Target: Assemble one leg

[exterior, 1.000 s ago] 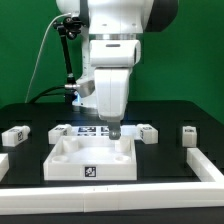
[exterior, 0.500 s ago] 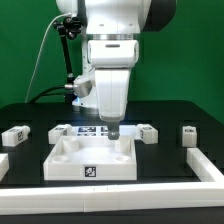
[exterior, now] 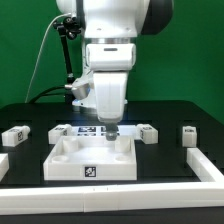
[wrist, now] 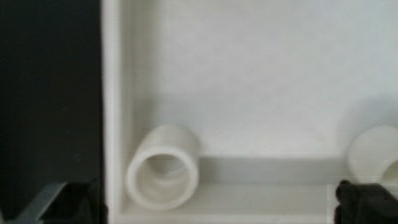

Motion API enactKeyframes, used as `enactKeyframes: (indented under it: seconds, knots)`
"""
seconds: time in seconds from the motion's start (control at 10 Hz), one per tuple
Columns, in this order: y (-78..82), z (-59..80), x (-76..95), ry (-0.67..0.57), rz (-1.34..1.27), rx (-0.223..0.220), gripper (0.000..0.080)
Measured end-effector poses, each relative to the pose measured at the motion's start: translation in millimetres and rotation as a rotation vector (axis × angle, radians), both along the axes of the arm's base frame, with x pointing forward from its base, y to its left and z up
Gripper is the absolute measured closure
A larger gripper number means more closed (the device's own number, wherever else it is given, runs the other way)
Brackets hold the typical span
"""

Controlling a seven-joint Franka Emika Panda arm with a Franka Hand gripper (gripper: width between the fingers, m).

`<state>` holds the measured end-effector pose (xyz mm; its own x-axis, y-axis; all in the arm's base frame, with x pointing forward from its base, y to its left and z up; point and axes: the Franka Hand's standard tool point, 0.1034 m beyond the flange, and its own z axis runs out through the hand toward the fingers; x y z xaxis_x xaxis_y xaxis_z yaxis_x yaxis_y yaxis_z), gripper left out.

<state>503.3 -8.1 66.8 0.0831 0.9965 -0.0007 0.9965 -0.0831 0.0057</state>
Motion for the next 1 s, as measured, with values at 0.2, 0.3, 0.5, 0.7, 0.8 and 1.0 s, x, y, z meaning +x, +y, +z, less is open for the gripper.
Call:
enactKeyframes:
  seconds: [0.2, 0.3, 0.5, 0.7, 0.8, 1.0]
  knots:
    - [-4.5, -10.5, -54.2, 0.019, -0.012, 0.002, 0.015]
    - [-4.0, -17.0, -74.0, 0.032, -0.021, 0.003, 0.015]
    - [-3.1, -22.1, -96.3, 0.062, -0.025, 0.003, 0.015]
    - [-2.8, -26.6, -105.6, 0.073, -0.022, 0.004, 0.015]
    - [-4.9, -34.6, -110.0, 0.072, -0.022, 0.009, 0.015]
    - [-12.9, -45.4, -108.7, 0.087, -0.038, 0.014, 0.015]
